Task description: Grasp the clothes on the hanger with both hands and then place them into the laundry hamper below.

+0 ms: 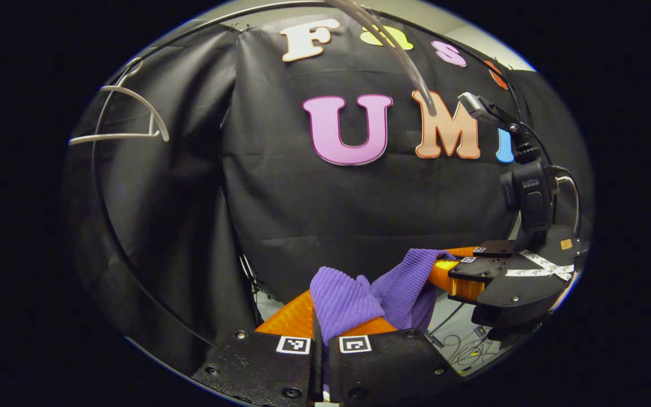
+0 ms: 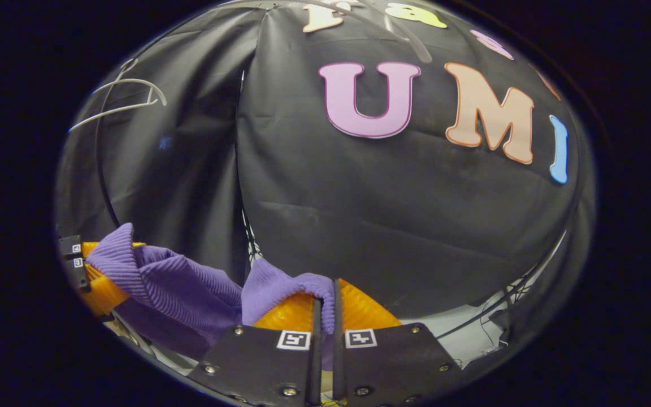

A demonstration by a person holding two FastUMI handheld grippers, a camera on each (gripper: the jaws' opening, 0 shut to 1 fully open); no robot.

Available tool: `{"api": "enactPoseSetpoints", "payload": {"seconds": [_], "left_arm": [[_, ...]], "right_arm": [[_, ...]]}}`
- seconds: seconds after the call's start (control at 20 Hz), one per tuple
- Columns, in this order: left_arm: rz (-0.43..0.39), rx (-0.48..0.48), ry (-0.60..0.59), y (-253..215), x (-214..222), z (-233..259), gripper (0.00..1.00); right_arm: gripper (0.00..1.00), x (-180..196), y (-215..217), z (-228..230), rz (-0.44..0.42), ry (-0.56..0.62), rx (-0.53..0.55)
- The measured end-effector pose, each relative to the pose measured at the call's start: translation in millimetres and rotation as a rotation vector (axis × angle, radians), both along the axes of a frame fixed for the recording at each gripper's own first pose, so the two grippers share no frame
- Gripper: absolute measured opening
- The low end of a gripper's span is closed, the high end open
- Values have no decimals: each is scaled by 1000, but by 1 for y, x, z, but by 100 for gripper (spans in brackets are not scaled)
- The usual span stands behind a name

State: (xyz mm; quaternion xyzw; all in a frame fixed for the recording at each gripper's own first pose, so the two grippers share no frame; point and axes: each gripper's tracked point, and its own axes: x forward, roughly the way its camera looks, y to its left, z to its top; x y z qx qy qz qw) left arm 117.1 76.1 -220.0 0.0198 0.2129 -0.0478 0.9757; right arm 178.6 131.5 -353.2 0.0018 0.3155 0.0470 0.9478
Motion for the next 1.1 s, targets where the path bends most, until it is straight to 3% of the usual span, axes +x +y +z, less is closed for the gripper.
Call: {"api": "enactPoseSetpoints", "payload": {"seconds": [0.65,0.9,1.05,1.1], "left_arm": [[-38,-47,216,3,12,-8,5],[-39,-57,290,3,10,-22,5],[-69,-78,374,-11,-9,-49,7],[-72,-80,366,-12,-7,-48,16]], "right_arm": [[8,-59,-5,-72,-34,223,12],[8,-65,-2,-72,-28,232,18],[8,-61,0,-67,-21,220,19],[8,-62,0,-67,-21,218,19]]}}
